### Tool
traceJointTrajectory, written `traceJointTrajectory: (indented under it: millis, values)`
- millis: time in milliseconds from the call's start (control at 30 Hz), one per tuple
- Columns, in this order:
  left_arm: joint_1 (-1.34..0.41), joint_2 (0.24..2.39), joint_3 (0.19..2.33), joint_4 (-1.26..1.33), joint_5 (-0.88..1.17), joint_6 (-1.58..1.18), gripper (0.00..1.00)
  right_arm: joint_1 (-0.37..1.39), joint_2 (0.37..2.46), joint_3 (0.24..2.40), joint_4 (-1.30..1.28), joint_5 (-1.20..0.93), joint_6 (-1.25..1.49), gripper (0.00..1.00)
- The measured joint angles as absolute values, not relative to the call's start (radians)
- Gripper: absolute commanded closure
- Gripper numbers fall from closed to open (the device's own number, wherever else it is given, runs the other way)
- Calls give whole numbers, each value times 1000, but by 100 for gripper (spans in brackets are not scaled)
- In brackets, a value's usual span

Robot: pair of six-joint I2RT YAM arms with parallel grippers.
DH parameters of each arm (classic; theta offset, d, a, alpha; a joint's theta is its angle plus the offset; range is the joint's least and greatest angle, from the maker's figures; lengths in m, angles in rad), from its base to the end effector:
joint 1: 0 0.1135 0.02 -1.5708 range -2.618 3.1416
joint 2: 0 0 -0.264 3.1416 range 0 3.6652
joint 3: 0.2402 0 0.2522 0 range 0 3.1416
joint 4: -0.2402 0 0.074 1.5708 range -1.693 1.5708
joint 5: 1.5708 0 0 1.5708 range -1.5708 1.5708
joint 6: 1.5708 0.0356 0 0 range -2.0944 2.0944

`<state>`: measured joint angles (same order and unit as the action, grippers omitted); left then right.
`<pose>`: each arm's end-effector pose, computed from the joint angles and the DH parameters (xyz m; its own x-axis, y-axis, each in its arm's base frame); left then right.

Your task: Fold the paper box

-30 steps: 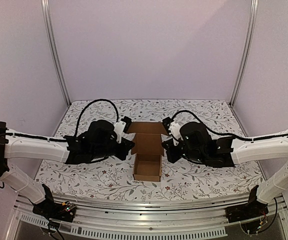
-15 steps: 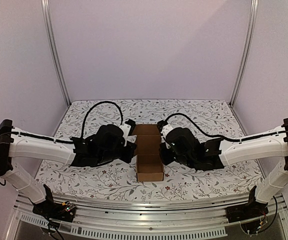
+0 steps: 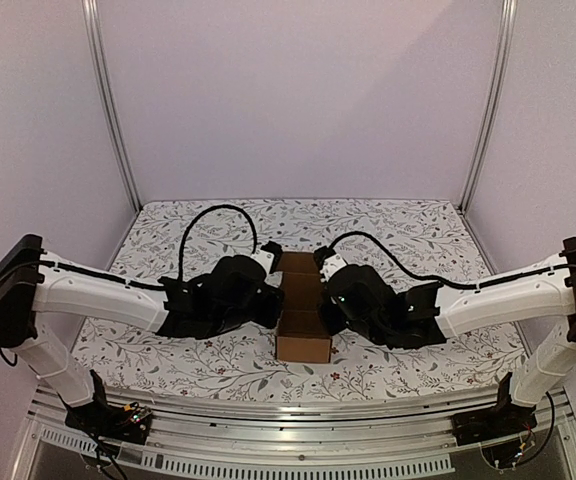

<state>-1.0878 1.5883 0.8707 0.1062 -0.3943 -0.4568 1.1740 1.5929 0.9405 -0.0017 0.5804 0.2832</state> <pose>0.1682 -0.2913 0.2002 -0.5355 0.1442 -0.8322 0.4851 0.8591 -0.1633 0.1491 0.3054 0.2133 -0.3943 -0.3364 -0.8552 -0.5133 0.8525 -0.0986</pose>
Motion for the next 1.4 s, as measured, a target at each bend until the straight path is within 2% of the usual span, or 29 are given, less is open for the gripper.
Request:
traceJointTrajectory:
  millis: [1400]
  values:
    - [-1143, 1678, 1021, -43, -391, -533, 100, 1254, 1556, 894, -26, 698, 261, 100]
